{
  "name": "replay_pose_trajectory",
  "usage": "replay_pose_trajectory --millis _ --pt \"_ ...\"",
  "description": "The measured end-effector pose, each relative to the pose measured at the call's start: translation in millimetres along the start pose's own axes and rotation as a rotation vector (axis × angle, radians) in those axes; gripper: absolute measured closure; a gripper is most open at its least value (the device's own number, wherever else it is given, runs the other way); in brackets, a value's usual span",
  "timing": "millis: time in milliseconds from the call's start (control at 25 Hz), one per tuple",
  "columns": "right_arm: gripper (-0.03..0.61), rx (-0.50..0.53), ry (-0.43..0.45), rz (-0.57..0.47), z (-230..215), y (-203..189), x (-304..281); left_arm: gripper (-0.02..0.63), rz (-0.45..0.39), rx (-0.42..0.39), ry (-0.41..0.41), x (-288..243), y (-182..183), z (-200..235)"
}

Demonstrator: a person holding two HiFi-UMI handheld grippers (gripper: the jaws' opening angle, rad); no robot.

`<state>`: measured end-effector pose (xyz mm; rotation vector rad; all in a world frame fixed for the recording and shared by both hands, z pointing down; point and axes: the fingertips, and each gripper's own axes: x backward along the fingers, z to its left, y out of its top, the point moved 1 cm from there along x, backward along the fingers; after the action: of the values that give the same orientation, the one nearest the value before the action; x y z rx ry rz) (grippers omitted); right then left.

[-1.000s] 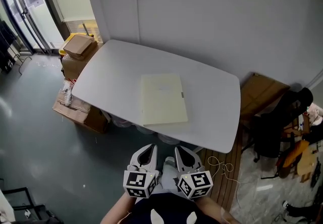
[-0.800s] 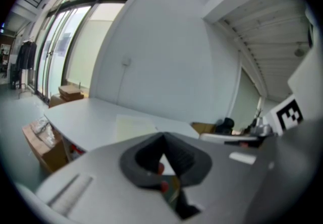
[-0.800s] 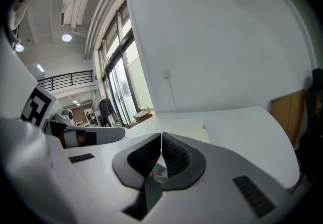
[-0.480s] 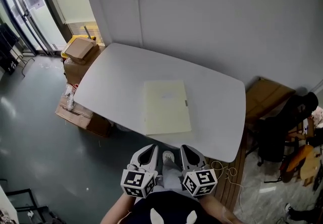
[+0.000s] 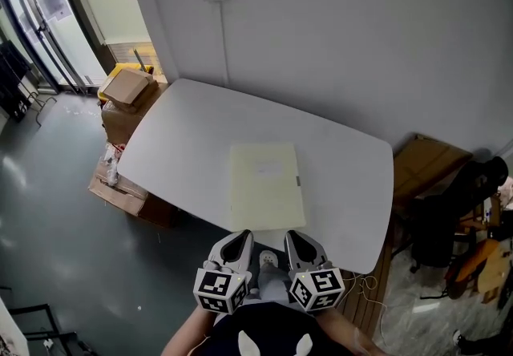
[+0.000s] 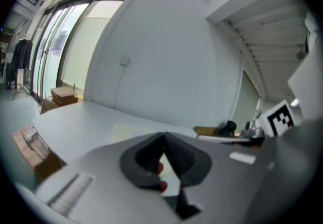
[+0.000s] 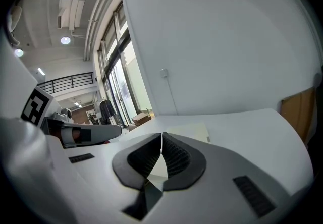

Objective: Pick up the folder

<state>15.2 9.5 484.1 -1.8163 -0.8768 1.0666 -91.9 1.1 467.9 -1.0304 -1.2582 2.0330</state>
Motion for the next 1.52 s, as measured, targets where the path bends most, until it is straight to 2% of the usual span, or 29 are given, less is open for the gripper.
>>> replay_pose_trajectory --millis 480,680,840,1120,1520 --pt "0.566 0.011 -0.007 0.028 -11.1 9.1 -29.3 0.600 0.036 -0.003 -0.022 -24.9 4.5 10.4" --pt "0.564 0.010 -0.013 0.038 -16.7 10.8 -32.8 0.535 0.050 0.000 -0.023 -33.1 4.1 12.9" --pt "0.492 -0.013 -0.006 0.057 -24.0 8.2 -39.5 0.511 0.056 0.003 -0.009 -41.3 4.1 17.1" --pt "0.425 -0.038 0.004 0.084 -34.5 3.0 -49.9 0.449 0.089 0.001 0.015 -53.5 -2.0 22.9" --pt "0.380 -0.058 0.009 0.138 -49.1 1.1 -66.8 0.411 0.141 0.004 0.048 -72.2 -6.6 37.6"
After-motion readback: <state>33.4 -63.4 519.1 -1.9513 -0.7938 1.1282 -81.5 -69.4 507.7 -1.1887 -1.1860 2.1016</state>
